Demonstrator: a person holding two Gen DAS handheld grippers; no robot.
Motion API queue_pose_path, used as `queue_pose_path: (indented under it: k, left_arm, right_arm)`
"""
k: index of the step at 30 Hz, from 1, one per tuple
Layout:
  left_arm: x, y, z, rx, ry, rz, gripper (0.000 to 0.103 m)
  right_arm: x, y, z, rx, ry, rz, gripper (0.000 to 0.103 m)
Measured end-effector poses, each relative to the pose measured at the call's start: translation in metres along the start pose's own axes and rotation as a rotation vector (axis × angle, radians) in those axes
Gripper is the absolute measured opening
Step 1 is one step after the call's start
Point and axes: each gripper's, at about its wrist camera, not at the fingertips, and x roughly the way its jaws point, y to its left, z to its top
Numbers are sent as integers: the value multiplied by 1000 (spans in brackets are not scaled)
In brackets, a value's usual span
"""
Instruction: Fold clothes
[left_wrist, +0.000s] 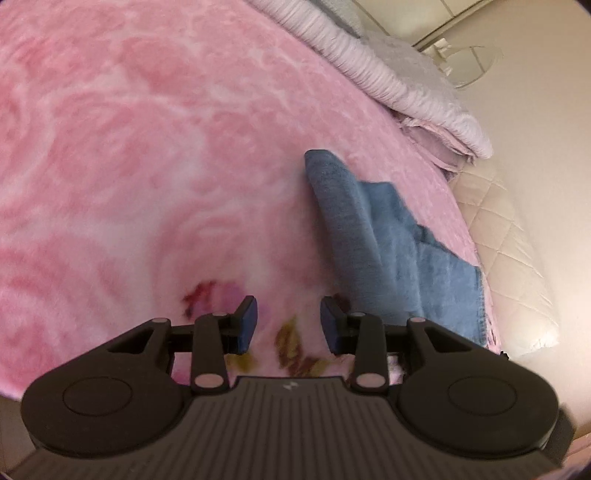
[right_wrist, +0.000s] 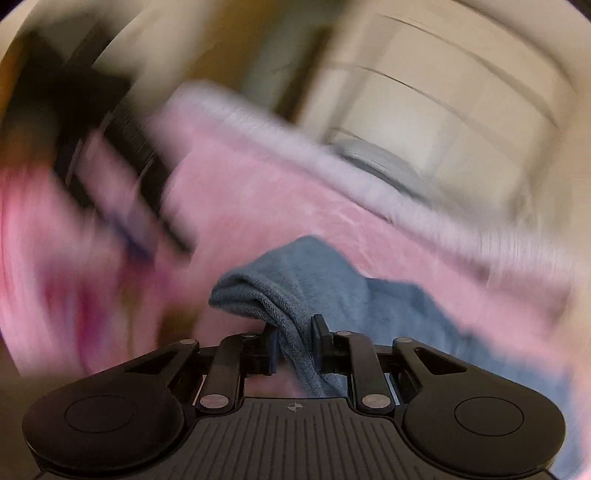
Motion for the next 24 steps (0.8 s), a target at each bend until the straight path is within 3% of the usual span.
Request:
queue_pose_path:
  k: [4, 7, 10, 16, 20, 21, 24]
  left_arm:
    - [16, -38, 10, 93, 7, -64, 32]
    - [36, -73, 15, 173, 27, -130, 32]
    - [65, -107, 11, 228, 66, -176, 32]
    - [120, -159, -1, 305, 159, -237, 32]
    - [138, -171, -10, 323, 198, -243, 32]
    - [141, -171, -11, 319, 202, -242, 32]
    - [147, -169, -10, 298, 209, -233, 32]
  right_arm:
    - [-34, -93, 19, 557, -139, 15, 17]
    - [-61, -154, 12, 805, -227, -24, 17]
    - [-78, -203, -14, 994, -258, -121, 18]
    - [-79, -267, -80, 1298, -87, -393, 34]
    - [-89, -278, -101, 1427, -253, -228, 48]
    - [-89, -280, -104, 1443, -272, -204, 57]
    - [-84, -287, -109, 1458, -242, -204, 60]
